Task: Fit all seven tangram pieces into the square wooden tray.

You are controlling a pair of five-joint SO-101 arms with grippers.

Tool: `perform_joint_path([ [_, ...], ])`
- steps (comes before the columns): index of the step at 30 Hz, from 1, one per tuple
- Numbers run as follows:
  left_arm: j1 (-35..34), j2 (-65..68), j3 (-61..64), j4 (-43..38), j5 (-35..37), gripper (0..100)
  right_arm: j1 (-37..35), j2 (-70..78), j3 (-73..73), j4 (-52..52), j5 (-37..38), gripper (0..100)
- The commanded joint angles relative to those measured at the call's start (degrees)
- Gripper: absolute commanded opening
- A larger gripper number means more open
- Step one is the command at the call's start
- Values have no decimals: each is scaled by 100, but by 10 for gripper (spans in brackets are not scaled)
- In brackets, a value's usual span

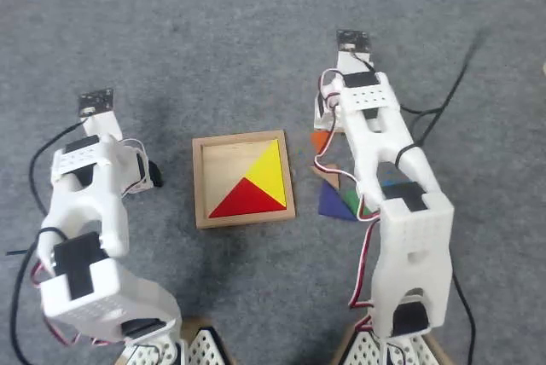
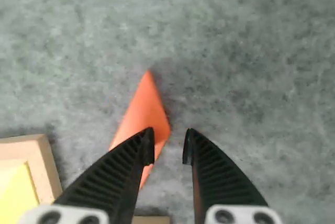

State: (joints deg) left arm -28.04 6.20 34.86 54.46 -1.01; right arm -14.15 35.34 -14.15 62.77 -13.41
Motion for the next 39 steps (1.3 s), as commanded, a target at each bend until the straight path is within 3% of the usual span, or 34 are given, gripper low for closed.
perform_joint_path([
  [1,26,-62,-4,-70,-70,221,198,-31,-97,84,70,114],
  [5,26,-62,-4,-70,-70,221,127,-101,-132,84,70,114],
  [16,26,-62,-4,-70,-70,221,-919,-1323,-97,-84,70,120],
  [22,26,-62,-4,-70,-70,221,-1209,-927,-88,-101,70,120],
  [29,26,-62,-4,-70,-70,221,-936,-31,-132,-84,70,120],
  [39,26,-62,-4,-70,-70,221,-127,13,-88,-66,308,119],
])
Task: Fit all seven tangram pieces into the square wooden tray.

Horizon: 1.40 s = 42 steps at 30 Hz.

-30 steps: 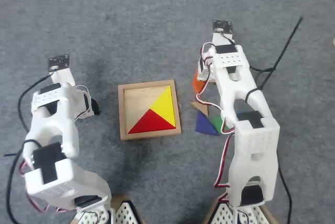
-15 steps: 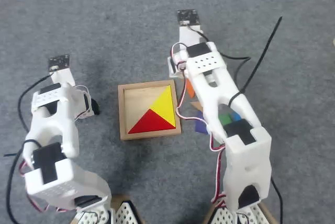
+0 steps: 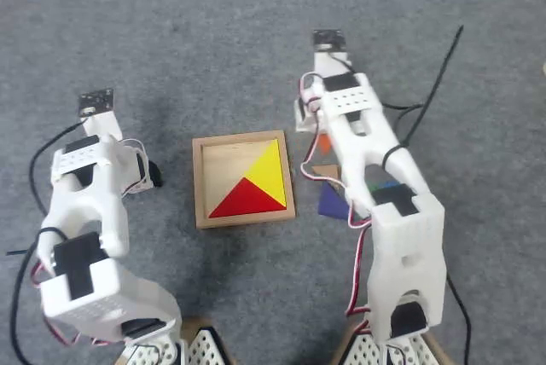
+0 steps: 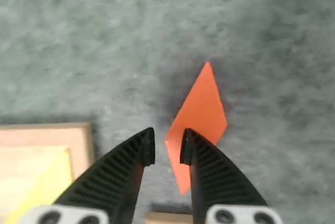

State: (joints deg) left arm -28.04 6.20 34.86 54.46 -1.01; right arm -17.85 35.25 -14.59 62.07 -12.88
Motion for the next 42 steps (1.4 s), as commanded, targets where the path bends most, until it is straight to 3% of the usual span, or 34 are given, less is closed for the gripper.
perform_joint_path([
  [1,26,-62,-4,-70,-70,221,277,31,-44,48,308,118],
  [15,26,-62,-4,-70,-70,221,901,40,-44,277,343,117],
  [20,26,-62,-4,-70,-70,221,479,-251,-62,277,343,140],
  [27,26,-62,-4,-70,-70,221,-321,-1112,-53,312,343,344],
  [33,26,-62,-4,-70,-70,221,-532,-1095,-62,180,281,322],
  [42,26,-62,-4,-70,-70,221,-479,-215,-88,-646,-958,322],
])
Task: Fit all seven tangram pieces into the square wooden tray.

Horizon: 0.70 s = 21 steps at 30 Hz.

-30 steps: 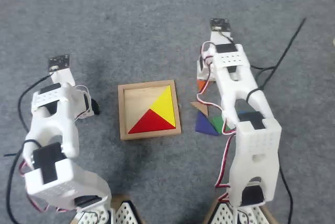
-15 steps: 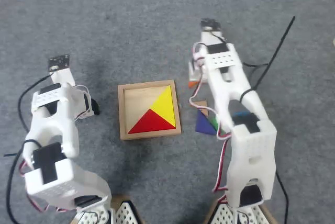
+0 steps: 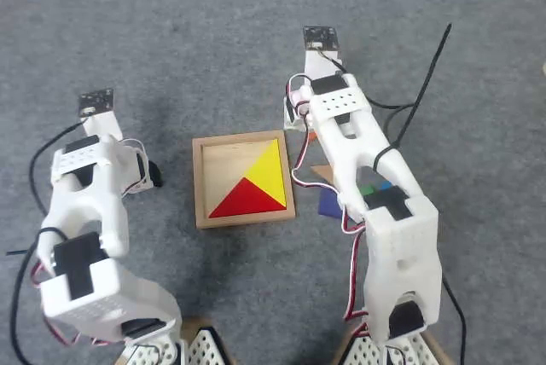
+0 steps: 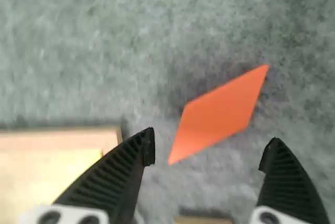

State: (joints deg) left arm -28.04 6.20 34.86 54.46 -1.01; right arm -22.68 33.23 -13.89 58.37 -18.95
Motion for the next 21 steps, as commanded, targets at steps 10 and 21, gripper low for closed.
perform_joint_path([
  [10,26,-62,-4,-70,-70,221,347,101,-123,-541,-1969,321],
  [21,26,-62,-4,-62,-70,221,453,585,-158,-330,-1873,98],
])
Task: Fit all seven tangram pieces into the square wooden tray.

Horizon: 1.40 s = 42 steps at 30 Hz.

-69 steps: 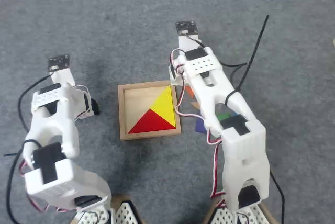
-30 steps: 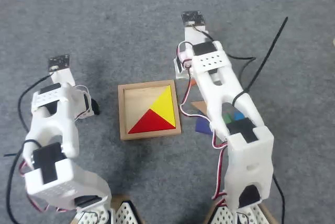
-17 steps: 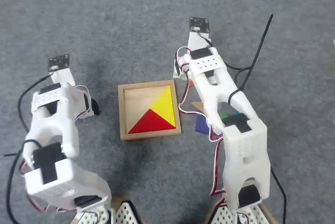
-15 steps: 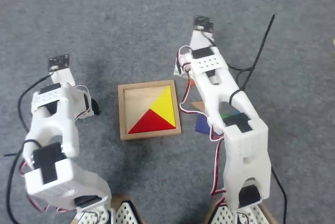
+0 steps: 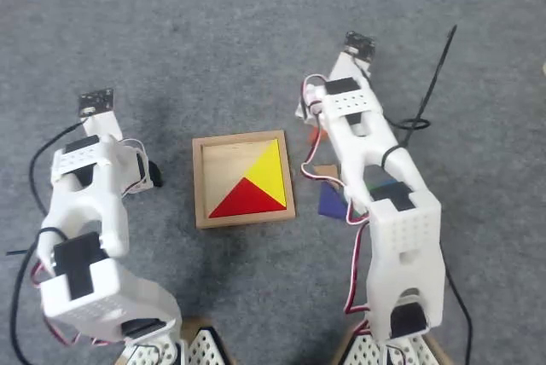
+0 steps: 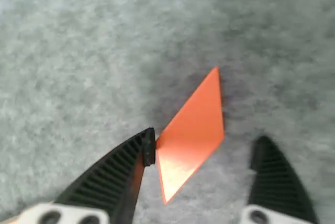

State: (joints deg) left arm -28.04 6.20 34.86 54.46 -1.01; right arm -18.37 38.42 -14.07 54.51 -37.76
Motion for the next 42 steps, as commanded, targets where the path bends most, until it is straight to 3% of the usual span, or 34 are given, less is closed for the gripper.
perform_joint_path([
  [1,26,-62,-4,-62,-70,221,57,22,-141,136,9,60],
  [3,26,-62,-4,-62,-70,221,145,-84,-141,330,9,1],
  [8,26,-62,-4,-62,-70,221,330,-479,-132,910,88,8],
  [13,26,-62,-4,-62,-70,221,295,-1420,-105,1314,774,8],
  [19,26,-62,-4,-70,-70,221,189,-2431,-97,1859,2980,8],
  [26,26,-62,-4,-62,-70,221,-13,-2316,-26,2404,4273,8],
  [34,26,-62,-4,-62,-70,221,-1103,-1024,264,1692,4325,6],
  [42,26,-62,-4,-70,-70,221,-1033,-1095,9,1868,4158,6],
])
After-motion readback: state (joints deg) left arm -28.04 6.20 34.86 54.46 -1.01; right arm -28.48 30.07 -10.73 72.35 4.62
